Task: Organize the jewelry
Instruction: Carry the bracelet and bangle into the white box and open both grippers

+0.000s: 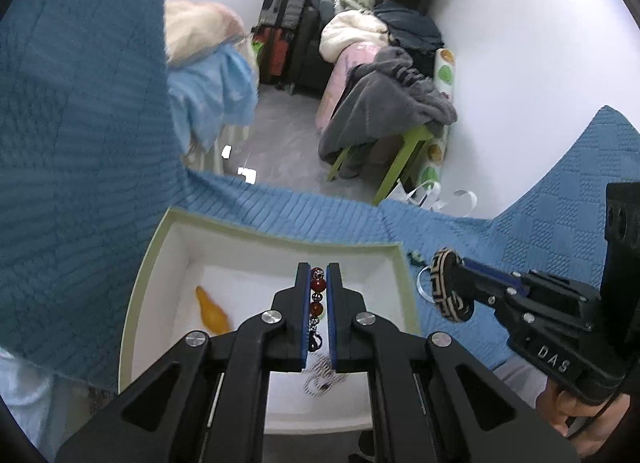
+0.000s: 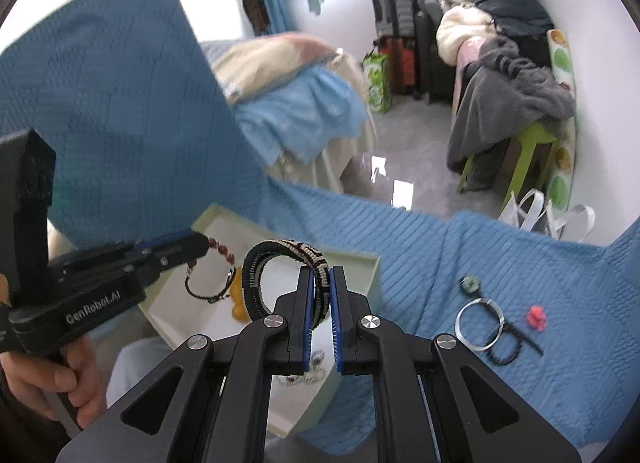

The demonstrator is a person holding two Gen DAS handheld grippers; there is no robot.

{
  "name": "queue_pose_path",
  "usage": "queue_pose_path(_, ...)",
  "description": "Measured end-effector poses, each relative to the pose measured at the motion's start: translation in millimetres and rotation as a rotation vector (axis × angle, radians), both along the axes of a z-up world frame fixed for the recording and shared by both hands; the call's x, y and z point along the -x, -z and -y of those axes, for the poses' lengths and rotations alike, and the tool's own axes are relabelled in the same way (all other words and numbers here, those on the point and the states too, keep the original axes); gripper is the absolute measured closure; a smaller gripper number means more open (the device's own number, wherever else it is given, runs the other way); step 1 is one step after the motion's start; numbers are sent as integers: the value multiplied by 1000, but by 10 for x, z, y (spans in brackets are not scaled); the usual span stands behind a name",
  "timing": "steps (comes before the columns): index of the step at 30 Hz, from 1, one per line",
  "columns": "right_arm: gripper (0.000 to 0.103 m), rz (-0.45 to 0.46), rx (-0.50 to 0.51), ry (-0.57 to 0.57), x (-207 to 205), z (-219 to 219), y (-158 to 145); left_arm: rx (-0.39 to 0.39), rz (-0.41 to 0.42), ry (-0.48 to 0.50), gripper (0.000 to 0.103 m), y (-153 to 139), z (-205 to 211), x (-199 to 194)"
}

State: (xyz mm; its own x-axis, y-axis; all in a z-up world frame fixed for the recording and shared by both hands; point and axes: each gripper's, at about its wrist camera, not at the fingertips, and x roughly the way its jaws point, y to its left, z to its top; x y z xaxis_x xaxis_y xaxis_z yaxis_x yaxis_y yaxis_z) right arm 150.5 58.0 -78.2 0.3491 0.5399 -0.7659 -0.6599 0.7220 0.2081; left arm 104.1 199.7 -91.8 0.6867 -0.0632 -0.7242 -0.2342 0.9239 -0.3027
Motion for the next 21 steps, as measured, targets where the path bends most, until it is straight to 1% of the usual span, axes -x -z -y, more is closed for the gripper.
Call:
queue_pose_path(3, 97, -26, 32, -21, 103, -103, 165, 15, -31, -12, 96, 148, -98, 63)
queue_pose_path(6, 96, -47, 65, -39, 184, -167, 316, 56, -65, -23, 96, 303, -208, 133)
queue_pose_path(8, 96, -62, 77, -49, 231, -197, 393, 57, -88, -27, 96, 385, -242, 169)
queue_pose_path(10, 96, -75, 82, -51, 264, -223, 448, 64, -103, -33, 96, 429, -268, 193)
queue_pose_path(12, 96, -78, 93, -50, 282, -241, 476, 94, -99, -22, 96, 441, -295, 219)
queue_pose_path(16, 96, -90, 95, -45, 267, -248, 489, 105, -94, -19, 96, 407, -329, 246)
queue_pose_path(17, 94, -89, 94, -43, 266, -240, 478, 114, -98, -19, 94, 397, -342, 244)
queue_pose_path(18, 88, -90, 89, -42, 260, -231, 458, 121, -101, -22, 89, 382, -357, 240)
queue_pose_path(19, 83, -91, 80, -42, 259, -221, 437, 122, -98, -25, 76, 371, -370, 243)
queue_pose_path(20, 75, -92, 68, -46, 249, -207, 414, 120, -88, -29, 67, 342, -370, 246)
queue_pose_path(21, 73, -87, 57, -48, 246, -192, 378, 116, -75, -35, 66, 303, -367, 259)
